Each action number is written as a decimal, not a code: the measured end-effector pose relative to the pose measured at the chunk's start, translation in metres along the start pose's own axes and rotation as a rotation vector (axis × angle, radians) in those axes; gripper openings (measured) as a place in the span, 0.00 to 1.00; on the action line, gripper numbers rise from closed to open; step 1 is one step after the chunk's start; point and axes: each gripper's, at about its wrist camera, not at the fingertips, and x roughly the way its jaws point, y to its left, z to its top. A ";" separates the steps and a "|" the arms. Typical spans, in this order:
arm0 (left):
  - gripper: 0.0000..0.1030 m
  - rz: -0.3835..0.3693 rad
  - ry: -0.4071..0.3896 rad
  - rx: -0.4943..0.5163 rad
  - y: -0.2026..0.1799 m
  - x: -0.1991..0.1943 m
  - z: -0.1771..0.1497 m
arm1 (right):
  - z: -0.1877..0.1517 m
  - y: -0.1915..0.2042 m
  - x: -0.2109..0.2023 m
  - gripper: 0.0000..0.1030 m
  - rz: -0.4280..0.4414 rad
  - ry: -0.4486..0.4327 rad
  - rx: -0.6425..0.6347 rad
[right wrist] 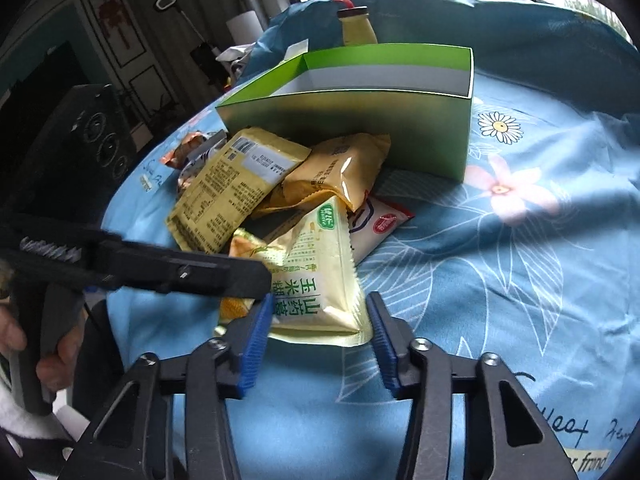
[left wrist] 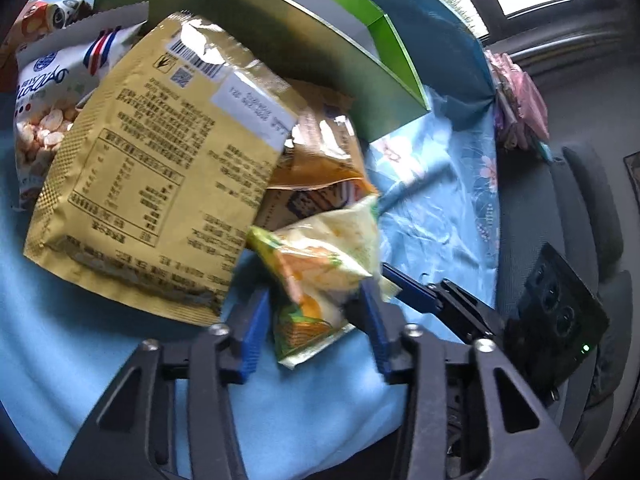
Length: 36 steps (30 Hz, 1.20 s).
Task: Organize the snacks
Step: 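Lower both grippers toward the pale yellow-green snack packet, then close the grippers on the pale yellow-green snack packet, then carry the packet over the green box and open the grippers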
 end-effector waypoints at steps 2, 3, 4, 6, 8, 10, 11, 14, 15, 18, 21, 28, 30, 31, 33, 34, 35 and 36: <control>0.32 0.012 0.003 0.012 0.000 -0.001 -0.001 | -0.003 0.004 0.001 0.40 -0.017 0.010 -0.009; 0.31 0.018 0.001 0.024 -0.001 -0.001 -0.002 | -0.004 0.006 0.001 0.39 -0.026 0.012 -0.016; 0.30 0.028 -0.002 0.043 -0.004 -0.001 -0.003 | -0.005 0.009 0.001 0.38 -0.037 0.011 -0.021; 0.29 0.035 -0.005 0.068 -0.007 -0.003 -0.005 | -0.009 0.014 -0.001 0.34 -0.040 0.006 -0.015; 0.29 0.035 -0.006 0.091 -0.008 -0.005 -0.007 | -0.013 0.017 -0.005 0.32 -0.043 -0.003 -0.009; 0.29 0.029 -0.005 0.113 -0.010 -0.007 -0.011 | -0.017 0.020 -0.008 0.32 -0.050 -0.015 0.008; 0.29 0.027 -0.006 0.124 -0.012 -0.008 -0.012 | -0.019 0.022 -0.010 0.31 -0.051 -0.018 0.013; 0.29 0.016 -0.017 0.163 -0.018 -0.017 -0.018 | -0.024 0.029 -0.020 0.31 -0.062 -0.040 0.020; 0.29 0.014 -0.021 0.169 -0.021 -0.017 -0.017 | -0.026 0.033 -0.025 0.31 -0.064 -0.051 0.020; 0.29 0.004 -0.043 0.207 -0.031 -0.028 -0.016 | -0.022 0.040 -0.039 0.30 -0.071 -0.085 0.014; 0.29 0.002 -0.078 0.239 -0.039 -0.037 -0.010 | -0.012 0.045 -0.048 0.30 -0.082 -0.116 0.005; 0.29 0.007 -0.156 0.273 -0.049 -0.058 0.029 | 0.033 0.053 -0.056 0.30 -0.100 -0.197 -0.044; 0.29 0.015 -0.176 0.280 -0.050 -0.062 0.041 | 0.049 0.054 -0.054 0.30 -0.106 -0.217 -0.058; 0.29 0.020 -0.192 0.287 -0.051 -0.065 0.048 | 0.056 0.054 -0.052 0.30 -0.104 -0.224 -0.062; 0.29 0.029 -0.209 0.293 -0.051 -0.066 0.063 | 0.068 0.052 -0.048 0.30 -0.101 -0.238 -0.067; 0.29 0.034 -0.214 0.298 -0.050 -0.067 0.070 | 0.077 0.051 -0.045 0.30 -0.097 -0.242 -0.069; 0.29 0.039 -0.218 0.302 -0.050 -0.067 0.076 | 0.084 0.049 -0.042 0.30 -0.097 -0.247 -0.069; 0.29 0.043 -0.223 0.303 -0.050 -0.067 0.083 | 0.090 0.048 -0.040 0.30 -0.098 -0.249 -0.070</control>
